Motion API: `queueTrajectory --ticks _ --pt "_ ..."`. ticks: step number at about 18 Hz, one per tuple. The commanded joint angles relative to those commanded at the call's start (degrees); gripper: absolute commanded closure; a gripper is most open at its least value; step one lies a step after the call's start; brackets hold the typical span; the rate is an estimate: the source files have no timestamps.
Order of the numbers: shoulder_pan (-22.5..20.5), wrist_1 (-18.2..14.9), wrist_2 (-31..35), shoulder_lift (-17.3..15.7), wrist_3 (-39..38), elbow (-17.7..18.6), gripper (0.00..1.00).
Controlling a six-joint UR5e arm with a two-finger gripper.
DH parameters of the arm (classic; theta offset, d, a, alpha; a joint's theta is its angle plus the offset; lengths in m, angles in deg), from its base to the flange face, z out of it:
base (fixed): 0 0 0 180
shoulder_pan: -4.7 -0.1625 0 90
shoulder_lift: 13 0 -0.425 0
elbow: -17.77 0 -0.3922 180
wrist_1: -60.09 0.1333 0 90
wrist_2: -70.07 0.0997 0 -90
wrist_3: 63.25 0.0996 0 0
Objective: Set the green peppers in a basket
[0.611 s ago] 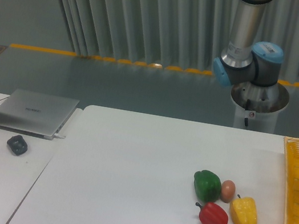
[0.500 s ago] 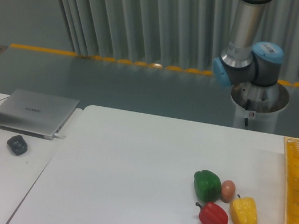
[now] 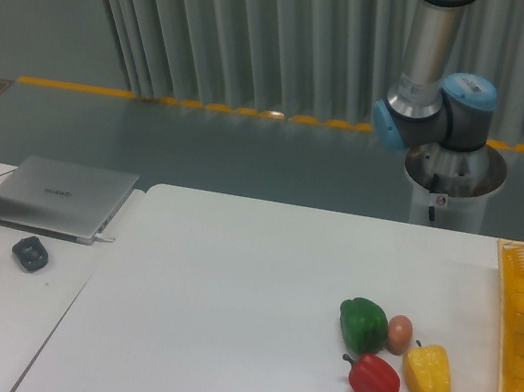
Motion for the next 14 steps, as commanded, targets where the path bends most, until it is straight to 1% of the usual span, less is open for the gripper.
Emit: queueTrajectory --ticks 3,6,10,14 --pt "0.17 0.09 -1.14 -0.97 -4.39 0.44 0.0" --pt "1.23 0.26 -3.33 -1.23 -6.59 0.53 0.0" --pt "1.41 0.53 -10.36 -1.58 -9.22 0.53 0.0" --pt "1.58 0.53 -10.63 -2.02 -10.55 0.44 0.0"
